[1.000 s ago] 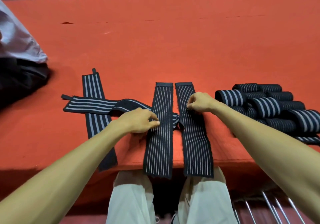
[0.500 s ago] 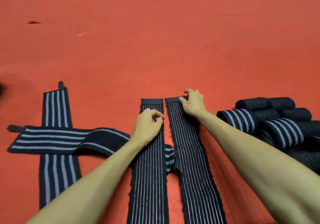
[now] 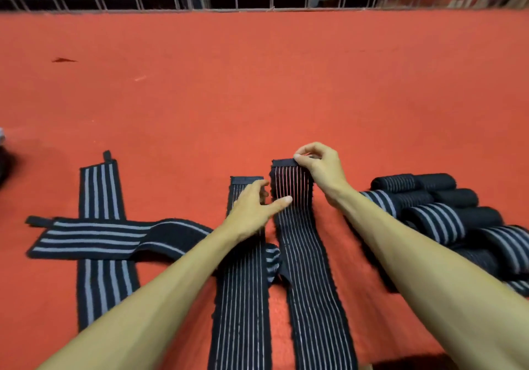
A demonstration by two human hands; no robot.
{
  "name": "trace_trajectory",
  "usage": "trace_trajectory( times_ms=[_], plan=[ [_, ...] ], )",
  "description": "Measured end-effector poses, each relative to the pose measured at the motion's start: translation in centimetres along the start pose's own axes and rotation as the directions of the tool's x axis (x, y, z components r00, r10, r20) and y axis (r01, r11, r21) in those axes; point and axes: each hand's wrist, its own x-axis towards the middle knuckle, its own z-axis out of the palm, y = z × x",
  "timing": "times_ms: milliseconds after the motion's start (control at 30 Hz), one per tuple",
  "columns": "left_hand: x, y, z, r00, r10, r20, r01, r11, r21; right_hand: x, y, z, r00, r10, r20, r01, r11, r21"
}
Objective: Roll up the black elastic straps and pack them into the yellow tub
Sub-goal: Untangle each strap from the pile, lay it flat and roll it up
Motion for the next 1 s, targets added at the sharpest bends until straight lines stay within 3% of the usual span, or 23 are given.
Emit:
trace_trajectory(
  times_ms=[67, 133, 367, 533, 600, 667, 833, 1000],
  plan=[
    [-1.4, 1.6, -0.2, 0.991, 0.023, 0.130, -0.001, 0.986, -0.168, -1.4, -2.9, -1.0, 0.994, 0.048, 0.094, -0.069, 0.970, 0.232],
    [-2.8, 2.9, -0.2, 0.986, 0.068, 0.153, -0.036, 0.978, -0.203, -3.0, -5.7, -2.0, 0.977, 0.078, 0.197, -0.157, 0.892, 0.424],
    [-10.1, 7.9, -1.4, 0.925, 0.223, 0.308, -0.061, 0.886, -0.459, -7.0, -11.8, -4.4, 0.946, 0.036, 0.323, -0.248, 0.722, 0.646],
    [-14.0, 9.7, -4.1, 0.930, 0.251, 0.268, -0.033, 0.783, -0.621, -8.9, -14.0, -3.4, 0.941, 0.163, 0.297, -0.310, 0.771, 0.557],
    [-14.9, 9.5, -5.1, 0.938, 0.232, 0.257, -0.011, 0.761, -0.649, -9.5, -14.1, -2.6, 0.960, 0.164, 0.227, -0.264, 0.802, 0.535],
    [-15.4, 8.8, -5.8, 0.948, 0.190, 0.255, 0.023, 0.758, -0.651, -9.8, -13.5, -1.8, 0.977, 0.149, 0.154, -0.199, 0.894, 0.402],
    [-15.3, 4.8, -6.0, 0.953, 0.054, 0.299, 0.137, 0.801, -0.583, -9.5, -10.3, 0.2, 0.963, 0.172, 0.208, -0.193, 0.977, 0.087],
    [-13.8, 0.3, -6.1, 0.941, -0.036, 0.336, 0.159, 0.924, -0.347, -8.5, -7.5, 1.7, 0.913, 0.214, 0.346, -0.215, 0.976, -0.034]
  ],
)
